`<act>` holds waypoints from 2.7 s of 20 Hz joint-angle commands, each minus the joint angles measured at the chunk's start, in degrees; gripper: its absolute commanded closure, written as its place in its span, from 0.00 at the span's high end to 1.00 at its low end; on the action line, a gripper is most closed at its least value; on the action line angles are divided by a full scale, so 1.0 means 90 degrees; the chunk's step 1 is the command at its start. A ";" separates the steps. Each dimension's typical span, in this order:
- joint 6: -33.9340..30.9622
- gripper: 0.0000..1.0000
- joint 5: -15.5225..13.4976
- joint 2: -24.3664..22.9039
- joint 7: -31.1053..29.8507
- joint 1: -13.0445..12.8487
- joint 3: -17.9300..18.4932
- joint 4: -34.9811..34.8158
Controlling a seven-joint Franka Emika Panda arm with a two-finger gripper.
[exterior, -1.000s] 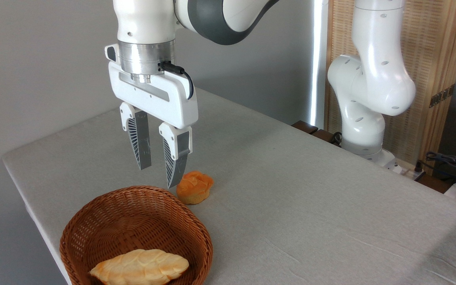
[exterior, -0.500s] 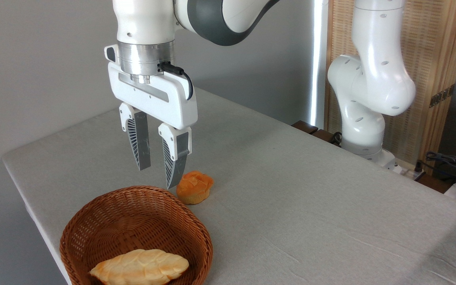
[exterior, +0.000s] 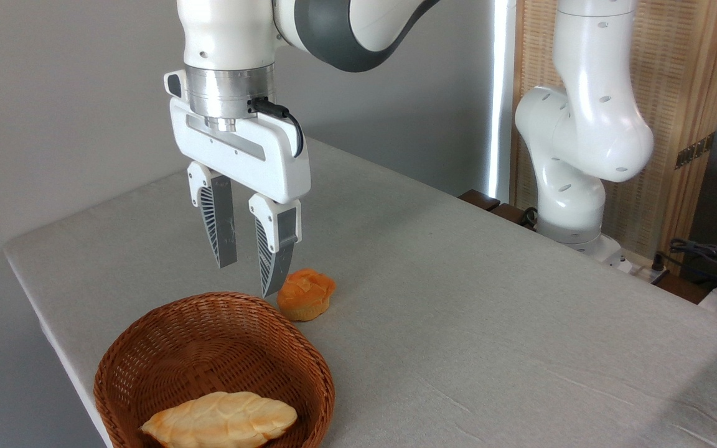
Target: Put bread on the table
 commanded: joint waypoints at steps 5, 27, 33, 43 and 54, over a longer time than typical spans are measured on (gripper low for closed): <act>0.0008 1.00 -0.0021 0.0085 -0.0058 -0.0013 0.0037 0.0136; 0.1688 1.00 -0.0041 0.1003 0.3749 0.0475 0.0330 -0.0157; 0.2322 1.00 -0.0031 0.1413 0.4034 0.0465 0.0330 -0.0157; 0.2742 1.00 -0.0012 0.1862 0.4044 0.0465 0.0145 -0.0148; 0.2752 0.31 -0.0031 0.1873 0.4044 0.0456 0.0135 -0.0138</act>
